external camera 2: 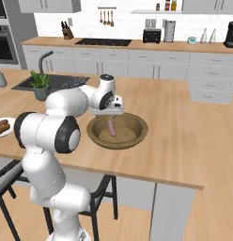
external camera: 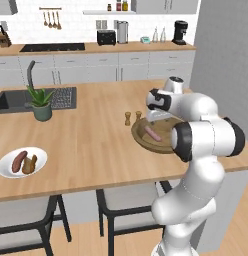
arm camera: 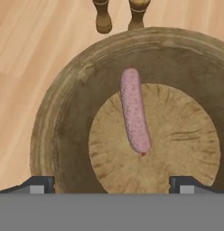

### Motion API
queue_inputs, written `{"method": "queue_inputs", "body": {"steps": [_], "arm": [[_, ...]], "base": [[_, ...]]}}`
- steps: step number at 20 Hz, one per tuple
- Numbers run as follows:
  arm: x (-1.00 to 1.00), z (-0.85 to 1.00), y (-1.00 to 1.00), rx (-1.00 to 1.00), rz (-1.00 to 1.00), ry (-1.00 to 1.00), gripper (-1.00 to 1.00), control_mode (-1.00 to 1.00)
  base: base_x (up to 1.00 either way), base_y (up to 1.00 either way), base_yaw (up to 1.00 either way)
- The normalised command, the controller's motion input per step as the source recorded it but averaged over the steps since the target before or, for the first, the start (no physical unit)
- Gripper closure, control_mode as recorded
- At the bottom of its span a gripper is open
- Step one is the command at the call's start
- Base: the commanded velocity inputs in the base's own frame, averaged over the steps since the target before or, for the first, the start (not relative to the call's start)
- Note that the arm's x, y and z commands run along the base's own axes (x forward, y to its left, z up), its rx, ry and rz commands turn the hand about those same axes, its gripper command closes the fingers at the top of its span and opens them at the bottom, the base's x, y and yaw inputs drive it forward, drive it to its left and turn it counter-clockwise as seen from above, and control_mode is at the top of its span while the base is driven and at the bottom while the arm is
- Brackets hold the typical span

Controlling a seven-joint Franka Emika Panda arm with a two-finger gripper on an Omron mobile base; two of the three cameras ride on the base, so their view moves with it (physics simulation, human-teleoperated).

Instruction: Place one bun and one sausage from the bowl on each plate.

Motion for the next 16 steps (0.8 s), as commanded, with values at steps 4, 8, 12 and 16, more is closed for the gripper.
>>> {"method": "queue_inputs", "body": {"steps": [4,8,12,16], "arm": [[0.24,-0.17,0.00,0.00,0.07,0.00,-1.00,-1.00],[0.04,-0.20,-0.01,0.00,0.08,0.01,-1.00,-1.00],[0.06,-0.41,-0.06,0.00,0.07,0.00,-1.00,-1.00],[0.02,-0.51,-0.25,0.02,0.07,0.00,-1.00,-1.00]], "base": [[0.00,0.00,0.00],[0.00,0.00,0.00],[0.00,0.00,0.00],[0.00,0.00,0.00]]}}
